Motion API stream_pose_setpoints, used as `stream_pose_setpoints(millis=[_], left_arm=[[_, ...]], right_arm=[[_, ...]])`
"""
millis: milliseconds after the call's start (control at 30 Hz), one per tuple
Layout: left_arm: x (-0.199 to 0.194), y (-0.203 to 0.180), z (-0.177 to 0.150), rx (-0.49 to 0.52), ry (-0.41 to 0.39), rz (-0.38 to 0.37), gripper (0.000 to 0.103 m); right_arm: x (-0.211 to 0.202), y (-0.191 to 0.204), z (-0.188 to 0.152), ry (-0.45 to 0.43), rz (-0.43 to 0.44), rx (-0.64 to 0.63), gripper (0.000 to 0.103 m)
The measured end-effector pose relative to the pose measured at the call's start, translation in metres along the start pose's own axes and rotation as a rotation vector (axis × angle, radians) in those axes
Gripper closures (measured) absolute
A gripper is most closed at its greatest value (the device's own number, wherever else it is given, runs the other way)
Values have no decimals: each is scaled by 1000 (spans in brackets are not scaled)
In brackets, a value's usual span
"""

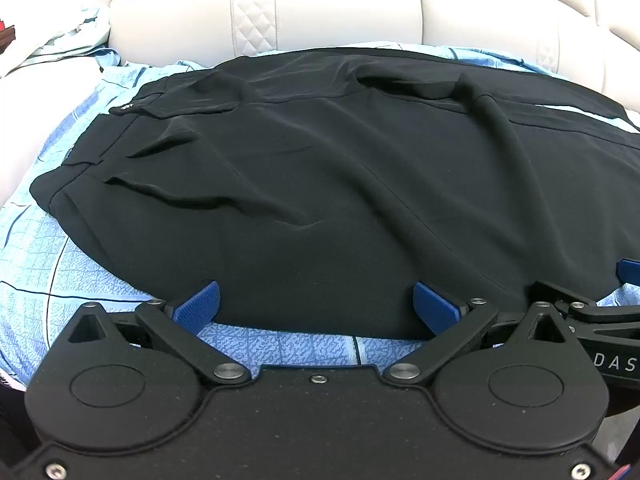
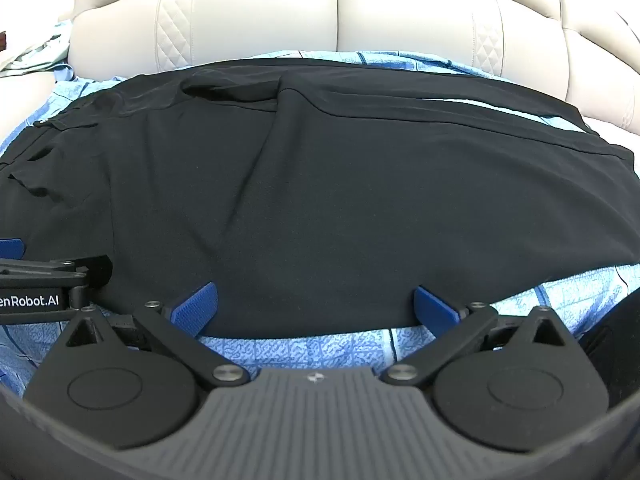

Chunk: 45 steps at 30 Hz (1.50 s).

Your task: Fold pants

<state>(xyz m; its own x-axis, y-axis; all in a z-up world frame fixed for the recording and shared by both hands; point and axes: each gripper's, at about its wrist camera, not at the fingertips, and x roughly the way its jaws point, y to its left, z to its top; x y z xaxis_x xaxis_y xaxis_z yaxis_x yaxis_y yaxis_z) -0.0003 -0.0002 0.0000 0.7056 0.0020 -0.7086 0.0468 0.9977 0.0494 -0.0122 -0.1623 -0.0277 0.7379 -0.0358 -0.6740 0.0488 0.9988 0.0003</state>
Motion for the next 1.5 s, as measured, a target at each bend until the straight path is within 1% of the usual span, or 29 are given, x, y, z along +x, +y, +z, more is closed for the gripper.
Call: stream_pose_setpoints(millis=[1500], left_arm=[[0, 0, -1, -1, 7, -1, 0]], right_arm=[[0, -1, 0, 5, -4, -7, 0]])
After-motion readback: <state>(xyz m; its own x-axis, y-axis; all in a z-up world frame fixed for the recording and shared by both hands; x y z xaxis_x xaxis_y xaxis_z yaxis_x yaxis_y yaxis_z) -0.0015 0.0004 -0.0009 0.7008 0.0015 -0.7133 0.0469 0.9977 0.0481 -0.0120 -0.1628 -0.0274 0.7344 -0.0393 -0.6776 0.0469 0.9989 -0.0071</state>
